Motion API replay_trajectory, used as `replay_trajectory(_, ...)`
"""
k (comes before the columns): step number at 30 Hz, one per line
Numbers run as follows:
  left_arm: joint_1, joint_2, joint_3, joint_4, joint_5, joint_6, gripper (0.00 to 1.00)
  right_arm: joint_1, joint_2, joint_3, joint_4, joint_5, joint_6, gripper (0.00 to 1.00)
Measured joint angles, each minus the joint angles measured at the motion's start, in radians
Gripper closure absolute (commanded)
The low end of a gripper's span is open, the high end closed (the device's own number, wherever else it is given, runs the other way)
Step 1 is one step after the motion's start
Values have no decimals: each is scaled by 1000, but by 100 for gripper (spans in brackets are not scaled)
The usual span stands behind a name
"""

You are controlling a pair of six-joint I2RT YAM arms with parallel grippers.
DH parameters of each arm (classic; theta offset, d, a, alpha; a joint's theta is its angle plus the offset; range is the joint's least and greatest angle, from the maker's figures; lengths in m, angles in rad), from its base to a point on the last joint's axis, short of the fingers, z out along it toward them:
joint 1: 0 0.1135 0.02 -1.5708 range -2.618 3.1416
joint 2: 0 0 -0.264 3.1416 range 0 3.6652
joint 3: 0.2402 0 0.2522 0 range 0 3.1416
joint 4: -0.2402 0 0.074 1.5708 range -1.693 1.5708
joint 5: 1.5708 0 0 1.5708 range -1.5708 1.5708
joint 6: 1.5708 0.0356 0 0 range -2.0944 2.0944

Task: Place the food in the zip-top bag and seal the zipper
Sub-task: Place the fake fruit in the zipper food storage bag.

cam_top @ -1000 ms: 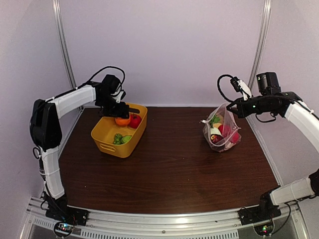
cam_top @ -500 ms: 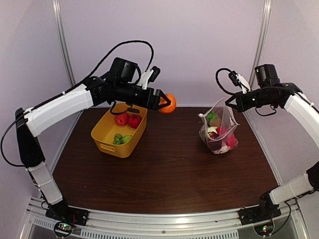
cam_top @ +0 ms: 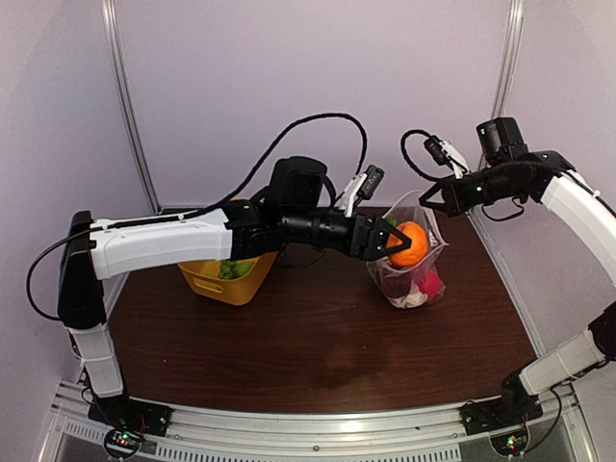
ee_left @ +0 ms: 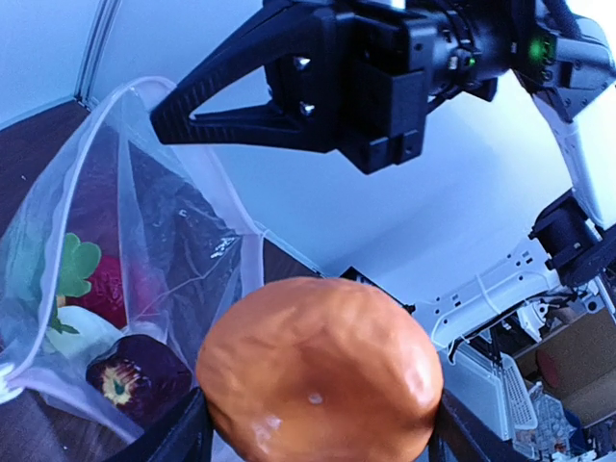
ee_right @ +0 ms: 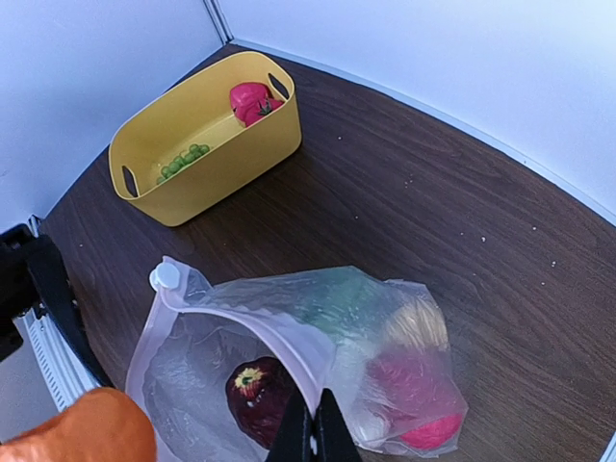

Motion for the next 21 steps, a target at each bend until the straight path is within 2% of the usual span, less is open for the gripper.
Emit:
replay_trajectory(5, -8, 90, 56, 21, -61, -95, 51, 8, 13, 0, -2, -32, 21, 100)
replay_trajectory(14, -5, 211, 222, -101, -261, -192, 52, 13, 8, 0, -7, -94, 47, 100)
replay_trajectory(16, -4, 233, 251, -123, -290, -212, 47, 15, 6, -2, -7, -103, 47, 100)
replay_trajectory(21, 1, 296, 323, -168, -327, -237, 24, 23, 5, -4, -19, -131, 47, 100)
